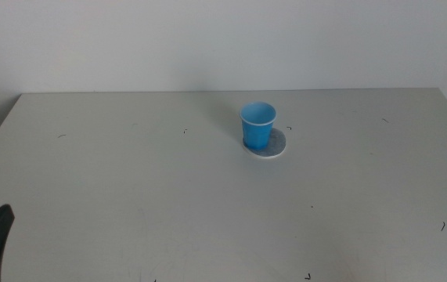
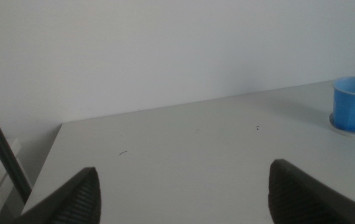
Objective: Place an empty cup on a cup mat.
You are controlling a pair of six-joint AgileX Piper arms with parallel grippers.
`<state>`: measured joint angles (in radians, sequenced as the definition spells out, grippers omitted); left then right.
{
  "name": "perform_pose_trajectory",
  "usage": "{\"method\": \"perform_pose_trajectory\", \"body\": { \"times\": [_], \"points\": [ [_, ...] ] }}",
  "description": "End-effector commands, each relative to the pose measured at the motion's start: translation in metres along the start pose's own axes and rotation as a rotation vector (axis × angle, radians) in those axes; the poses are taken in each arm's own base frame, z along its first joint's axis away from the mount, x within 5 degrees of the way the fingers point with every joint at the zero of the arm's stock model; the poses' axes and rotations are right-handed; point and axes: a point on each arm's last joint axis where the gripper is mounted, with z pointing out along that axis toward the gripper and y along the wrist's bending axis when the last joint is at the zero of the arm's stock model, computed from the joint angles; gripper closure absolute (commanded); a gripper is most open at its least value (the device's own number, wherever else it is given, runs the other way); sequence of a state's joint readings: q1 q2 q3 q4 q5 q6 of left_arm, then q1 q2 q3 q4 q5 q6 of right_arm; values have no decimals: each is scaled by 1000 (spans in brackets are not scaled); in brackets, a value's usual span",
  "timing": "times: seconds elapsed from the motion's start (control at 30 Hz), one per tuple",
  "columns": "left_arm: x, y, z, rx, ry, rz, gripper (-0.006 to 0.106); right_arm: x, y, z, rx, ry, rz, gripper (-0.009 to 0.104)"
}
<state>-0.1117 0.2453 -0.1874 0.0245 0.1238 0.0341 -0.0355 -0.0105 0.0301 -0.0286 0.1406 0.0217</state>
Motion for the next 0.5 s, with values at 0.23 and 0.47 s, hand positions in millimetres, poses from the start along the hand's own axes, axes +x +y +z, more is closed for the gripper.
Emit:
{"method": "perform_pose_trajectory", "body": {
  "times": [0.23, 0.47],
  "points": [
    [30, -2, -13, -7, -122, -22, 9, -11, 0, -3, 0, -109, -19, 1],
    [46, -3, -17, -9, -155, -22, 9, -11, 0, -3, 0, -109, -19, 1]
  ]
}}
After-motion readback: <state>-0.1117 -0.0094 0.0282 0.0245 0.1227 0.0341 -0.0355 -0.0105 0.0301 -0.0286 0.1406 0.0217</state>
